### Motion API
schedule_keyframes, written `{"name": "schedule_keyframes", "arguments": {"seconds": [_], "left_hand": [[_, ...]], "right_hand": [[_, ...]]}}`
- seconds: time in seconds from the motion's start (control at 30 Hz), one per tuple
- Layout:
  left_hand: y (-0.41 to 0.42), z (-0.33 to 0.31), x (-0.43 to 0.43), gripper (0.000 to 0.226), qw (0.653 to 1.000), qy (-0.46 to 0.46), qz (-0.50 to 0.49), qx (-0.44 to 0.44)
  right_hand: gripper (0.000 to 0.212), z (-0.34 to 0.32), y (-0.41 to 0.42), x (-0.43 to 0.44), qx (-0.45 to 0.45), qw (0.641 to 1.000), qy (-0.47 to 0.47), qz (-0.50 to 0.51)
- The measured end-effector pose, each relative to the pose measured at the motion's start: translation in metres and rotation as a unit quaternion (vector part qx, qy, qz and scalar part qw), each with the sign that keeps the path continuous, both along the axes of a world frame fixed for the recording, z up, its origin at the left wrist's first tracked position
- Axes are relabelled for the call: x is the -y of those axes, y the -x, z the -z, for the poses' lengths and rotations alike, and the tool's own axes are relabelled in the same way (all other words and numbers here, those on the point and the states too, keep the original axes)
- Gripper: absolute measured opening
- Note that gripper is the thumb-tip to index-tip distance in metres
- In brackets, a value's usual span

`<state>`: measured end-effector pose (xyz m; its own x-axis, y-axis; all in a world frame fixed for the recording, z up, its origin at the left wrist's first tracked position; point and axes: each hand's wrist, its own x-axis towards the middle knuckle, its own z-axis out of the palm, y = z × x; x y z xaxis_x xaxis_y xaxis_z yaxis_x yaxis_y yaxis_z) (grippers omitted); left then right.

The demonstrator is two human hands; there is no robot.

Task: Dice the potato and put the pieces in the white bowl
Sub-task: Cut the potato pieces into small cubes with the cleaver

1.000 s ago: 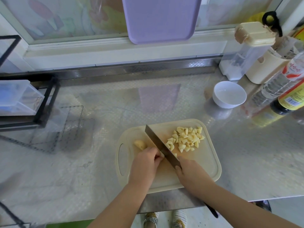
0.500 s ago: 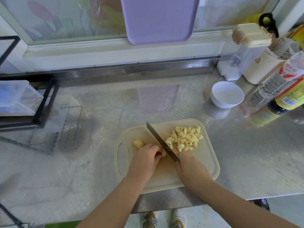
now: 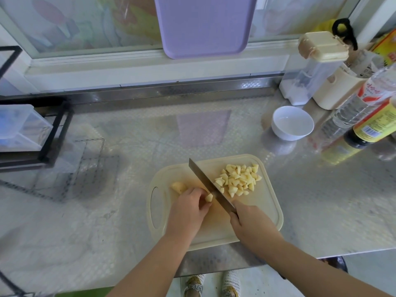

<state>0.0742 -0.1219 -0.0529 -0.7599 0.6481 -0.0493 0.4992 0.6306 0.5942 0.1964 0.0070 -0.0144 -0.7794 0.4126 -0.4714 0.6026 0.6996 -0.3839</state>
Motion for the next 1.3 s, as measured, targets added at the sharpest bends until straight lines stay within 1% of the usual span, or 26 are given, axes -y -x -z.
{"name": "schedule_keyframes", "arguments": {"seconds": [0.17,0.43,0.63,0.83,1.0,1.1,1.2,1.3], "left_hand": [[-0.001,0.000,0.002,0.013,1.000,0.003,-0.007,-0.002],[-0.003,0.001,0.000,0.010,1.000,-0.006,-0.004,-0.008],[-0.001,0.005,-0.001,0.010,1.000,-0.008,-0.003,-0.002],[-0.002,0.005,-0.001,0.008,1.000,-0.018,-0.002,-0.001],[-0.003,0.001,-0.004,0.012,1.000,0.003,-0.002,0.011],[-0.003,-0.001,-0.007,0.014,1.000,0.013,-0.002,0.000],[-0.002,0.000,-0.011,0.012,1.000,0.024,-0.005,-0.006],[0.001,0.002,-0.019,0.011,1.000,0.029,-0.001,-0.012]], "right_hand": [[0.023,0.002,0.002,0.004,0.001,1.000,-0.002,-0.003],[0.022,0.001,0.003,0.009,0.004,1.000,-0.010,-0.011],[0.014,0.001,0.003,0.015,0.021,0.999,-0.025,-0.031],[0.005,0.002,0.009,0.018,0.057,0.997,-0.030,-0.042],[0.008,0.004,0.007,0.016,0.046,0.998,-0.018,-0.028],[0.011,0.008,0.005,0.014,0.029,1.000,0.006,0.009],[0.018,0.010,0.001,0.009,0.014,0.998,0.023,0.049],[0.019,0.008,-0.004,-0.004,0.011,0.999,0.017,0.049]]}}
